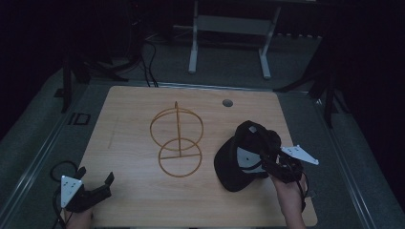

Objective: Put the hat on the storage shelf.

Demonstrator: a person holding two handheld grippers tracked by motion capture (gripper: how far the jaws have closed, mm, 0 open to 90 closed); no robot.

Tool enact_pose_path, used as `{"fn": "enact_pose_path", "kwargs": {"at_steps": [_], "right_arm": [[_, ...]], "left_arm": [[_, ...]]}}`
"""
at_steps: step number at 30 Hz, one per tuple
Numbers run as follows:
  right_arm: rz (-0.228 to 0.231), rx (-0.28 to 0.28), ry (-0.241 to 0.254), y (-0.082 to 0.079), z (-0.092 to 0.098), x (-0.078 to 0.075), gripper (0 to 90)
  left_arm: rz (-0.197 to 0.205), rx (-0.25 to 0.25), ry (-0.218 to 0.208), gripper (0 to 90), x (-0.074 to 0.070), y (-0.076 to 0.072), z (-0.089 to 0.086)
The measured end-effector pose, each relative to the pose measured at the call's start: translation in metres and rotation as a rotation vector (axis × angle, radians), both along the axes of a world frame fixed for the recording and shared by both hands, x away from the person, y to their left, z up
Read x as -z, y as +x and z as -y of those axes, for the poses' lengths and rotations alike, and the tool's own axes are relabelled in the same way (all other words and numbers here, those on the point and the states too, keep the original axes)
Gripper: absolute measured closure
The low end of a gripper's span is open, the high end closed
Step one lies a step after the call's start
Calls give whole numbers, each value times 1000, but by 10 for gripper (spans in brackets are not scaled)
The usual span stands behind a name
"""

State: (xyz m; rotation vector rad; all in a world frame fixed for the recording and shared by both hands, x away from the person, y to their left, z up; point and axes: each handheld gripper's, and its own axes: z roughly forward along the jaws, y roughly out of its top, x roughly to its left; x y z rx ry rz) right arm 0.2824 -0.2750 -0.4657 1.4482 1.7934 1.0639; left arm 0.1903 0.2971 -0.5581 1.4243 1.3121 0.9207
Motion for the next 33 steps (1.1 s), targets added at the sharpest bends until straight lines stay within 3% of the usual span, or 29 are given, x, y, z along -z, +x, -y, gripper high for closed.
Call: {"fn": "enact_pose_path", "kwargs": {"at_steps": [5,13,16,23,29,33], "right_arm": [[-7,18,3,2,4,1,504],[11,51,-63,4,8,2,761],[15,66,-51,6,9,2,856],[40,92,-18,9,9,0,872],[95,71,-20,11,3,-23,874],[132,54,-14,10,0,-41,875]], "left_arm": [[1,-2,-6,15,0,0,-1],[3,1,-16,15,0,0,0],[3,5,-22,15,0,1,0],[6,18,-47,15,0,0,-1],[-33,46,-44,15,1,2,3],[-16,85,-58,30,-2,2,11]]}}
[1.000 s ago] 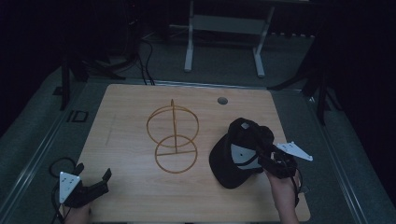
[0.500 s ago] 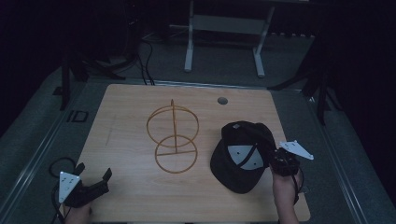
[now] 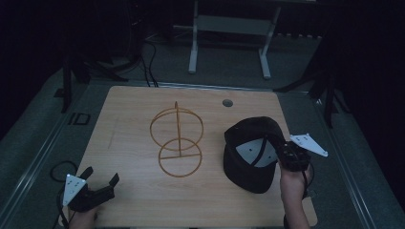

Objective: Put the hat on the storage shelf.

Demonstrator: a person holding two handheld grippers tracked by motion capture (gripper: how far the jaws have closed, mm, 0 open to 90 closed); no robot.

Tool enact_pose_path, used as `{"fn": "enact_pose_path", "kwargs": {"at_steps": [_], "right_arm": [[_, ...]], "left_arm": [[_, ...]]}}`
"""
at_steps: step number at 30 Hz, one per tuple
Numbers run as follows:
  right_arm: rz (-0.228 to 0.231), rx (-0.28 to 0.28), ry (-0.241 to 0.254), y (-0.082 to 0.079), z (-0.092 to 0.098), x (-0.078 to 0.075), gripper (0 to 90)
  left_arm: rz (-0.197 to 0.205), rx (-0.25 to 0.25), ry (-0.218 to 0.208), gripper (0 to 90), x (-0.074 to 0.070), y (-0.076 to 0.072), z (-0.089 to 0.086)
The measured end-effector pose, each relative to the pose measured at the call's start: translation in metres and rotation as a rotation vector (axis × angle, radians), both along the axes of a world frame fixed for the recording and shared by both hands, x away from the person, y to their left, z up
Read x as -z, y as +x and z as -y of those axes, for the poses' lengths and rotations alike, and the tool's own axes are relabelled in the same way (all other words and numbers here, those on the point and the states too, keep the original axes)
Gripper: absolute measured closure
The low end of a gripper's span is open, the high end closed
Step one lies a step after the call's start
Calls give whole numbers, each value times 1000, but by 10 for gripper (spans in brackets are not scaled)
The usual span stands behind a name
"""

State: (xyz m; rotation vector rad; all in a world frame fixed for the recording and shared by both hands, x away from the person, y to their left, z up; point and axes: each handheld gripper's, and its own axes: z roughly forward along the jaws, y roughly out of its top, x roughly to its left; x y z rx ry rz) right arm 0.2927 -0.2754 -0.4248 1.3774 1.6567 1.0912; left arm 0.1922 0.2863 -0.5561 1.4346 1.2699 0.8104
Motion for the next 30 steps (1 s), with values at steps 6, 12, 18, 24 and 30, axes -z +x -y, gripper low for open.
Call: {"fn": "enact_pose_path", "kwargs": {"at_steps": [6,12,18,24,30], "right_arm": [[56,-23,-18,-6,-5,-23,874],[97,-40,-33,-15,-8,-38,874],[131,-74,-29,-25,-11,-50,874],[154,-107,-25,-35,-15,-56,874],[160,-148,-26,-48,-19,-54,874]], "left_arm": [[-43,93,-40,33,-11,1,20],[-111,213,15,45,-23,2,51],[-112,331,-15,65,-42,5,82],[-111,435,23,73,-59,13,120],[-93,492,43,117,-69,22,147]]}}
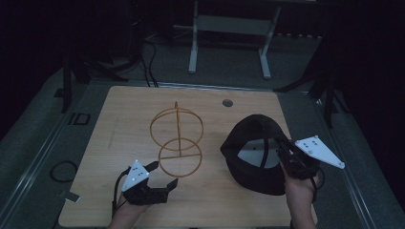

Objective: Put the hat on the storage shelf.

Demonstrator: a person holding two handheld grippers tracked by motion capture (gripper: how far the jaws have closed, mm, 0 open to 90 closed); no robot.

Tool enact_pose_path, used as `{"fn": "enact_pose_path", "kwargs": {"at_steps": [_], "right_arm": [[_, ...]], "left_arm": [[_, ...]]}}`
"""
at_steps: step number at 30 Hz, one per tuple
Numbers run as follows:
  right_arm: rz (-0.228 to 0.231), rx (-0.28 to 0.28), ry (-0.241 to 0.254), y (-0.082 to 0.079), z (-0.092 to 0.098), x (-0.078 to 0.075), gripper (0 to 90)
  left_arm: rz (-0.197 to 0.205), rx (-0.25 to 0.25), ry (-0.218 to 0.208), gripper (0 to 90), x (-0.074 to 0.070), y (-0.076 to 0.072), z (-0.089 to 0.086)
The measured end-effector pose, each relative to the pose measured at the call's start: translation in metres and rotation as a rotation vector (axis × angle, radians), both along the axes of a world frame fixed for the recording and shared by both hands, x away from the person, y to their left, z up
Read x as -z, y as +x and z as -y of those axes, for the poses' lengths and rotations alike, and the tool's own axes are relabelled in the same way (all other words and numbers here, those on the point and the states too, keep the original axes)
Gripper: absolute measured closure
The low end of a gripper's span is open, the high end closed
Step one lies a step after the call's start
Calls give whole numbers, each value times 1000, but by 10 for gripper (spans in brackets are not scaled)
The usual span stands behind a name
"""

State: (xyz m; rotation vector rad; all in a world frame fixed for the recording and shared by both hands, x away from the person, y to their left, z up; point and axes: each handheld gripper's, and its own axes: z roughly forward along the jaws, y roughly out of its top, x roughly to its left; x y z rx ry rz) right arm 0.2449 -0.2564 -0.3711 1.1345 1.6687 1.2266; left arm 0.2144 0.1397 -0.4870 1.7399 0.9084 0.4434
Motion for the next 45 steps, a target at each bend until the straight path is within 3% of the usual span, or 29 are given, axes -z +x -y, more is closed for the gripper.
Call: {"fn": "enact_pose_path", "kwargs": {"at_steps": [2,9,19,21,24,30,33,35,37,39,42,45], "right_arm": [[0,-17,-9,-5,-2,2,874],[-6,-82,3,-17,-10,6,874],[-5,-159,8,-26,-27,10,873],[-6,-182,0,-28,-31,11,873],[-5,-217,-3,-31,-37,11,873],[14,-273,6,-39,-42,6,873],[20,-296,10,-43,-44,4,873],[23,-297,10,-44,-44,4,873],[25,-304,5,-45,-45,3,873],[23,-313,5,-47,-44,3,873],[24,-312,-4,-48,-44,4,873],[21,-314,1,-48,-43,6,872]], "left_arm": [[0,-2,2,133,-3,3,7],[29,73,5,149,-19,11,31],[16,179,28,188,-40,31,72],[9,190,11,194,-43,34,75],[14,211,29,215,-49,37,80],[-6,235,21,248,-53,40,81],[-3,243,2,393,-57,40,80],[-2,243,-3,413,-58,39,80],[-3,231,-14,490,-61,39,80],[-4,218,-20,699,-64,40,80],[6,219,-16,845,-65,40,81],[39,208,13,872,-70,38,85]]}}
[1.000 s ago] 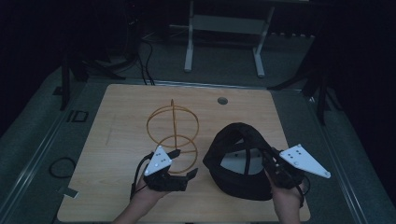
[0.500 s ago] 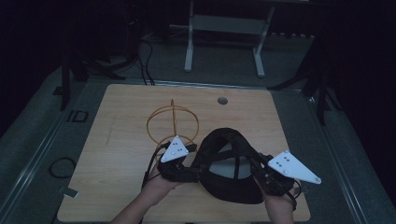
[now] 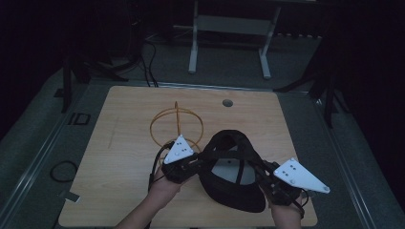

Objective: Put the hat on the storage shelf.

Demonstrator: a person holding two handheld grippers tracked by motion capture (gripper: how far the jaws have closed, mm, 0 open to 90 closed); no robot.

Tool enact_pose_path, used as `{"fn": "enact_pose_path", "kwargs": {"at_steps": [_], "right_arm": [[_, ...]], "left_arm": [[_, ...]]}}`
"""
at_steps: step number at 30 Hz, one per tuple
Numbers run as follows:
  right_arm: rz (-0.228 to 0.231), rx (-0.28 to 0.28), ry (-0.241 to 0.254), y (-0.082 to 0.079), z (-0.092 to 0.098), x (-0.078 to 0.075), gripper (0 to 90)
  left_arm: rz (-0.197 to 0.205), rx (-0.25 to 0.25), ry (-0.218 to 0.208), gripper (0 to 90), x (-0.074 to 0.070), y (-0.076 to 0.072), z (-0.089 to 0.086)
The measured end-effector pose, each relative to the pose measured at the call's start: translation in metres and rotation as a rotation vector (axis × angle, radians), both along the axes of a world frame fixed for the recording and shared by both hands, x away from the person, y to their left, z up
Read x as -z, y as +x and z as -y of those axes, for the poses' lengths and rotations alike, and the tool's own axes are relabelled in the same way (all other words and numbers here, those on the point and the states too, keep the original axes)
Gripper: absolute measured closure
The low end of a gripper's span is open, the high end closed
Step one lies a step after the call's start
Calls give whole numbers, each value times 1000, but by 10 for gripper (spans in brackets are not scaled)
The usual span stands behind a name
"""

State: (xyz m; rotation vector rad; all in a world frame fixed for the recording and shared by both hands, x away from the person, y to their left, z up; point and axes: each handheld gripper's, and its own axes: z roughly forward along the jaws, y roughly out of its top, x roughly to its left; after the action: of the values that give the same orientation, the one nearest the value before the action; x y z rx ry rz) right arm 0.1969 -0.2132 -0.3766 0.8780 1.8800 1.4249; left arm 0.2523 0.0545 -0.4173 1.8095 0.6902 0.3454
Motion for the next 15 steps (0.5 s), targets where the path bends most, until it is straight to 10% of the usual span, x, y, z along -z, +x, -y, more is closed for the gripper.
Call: {"fn": "enact_pose_path", "kwargs": {"at_steps": [15], "right_arm": [[-24,8,13,-5,15,7,865]], "left_arm": [[27,-38,6,883,-20,3,9]]}}
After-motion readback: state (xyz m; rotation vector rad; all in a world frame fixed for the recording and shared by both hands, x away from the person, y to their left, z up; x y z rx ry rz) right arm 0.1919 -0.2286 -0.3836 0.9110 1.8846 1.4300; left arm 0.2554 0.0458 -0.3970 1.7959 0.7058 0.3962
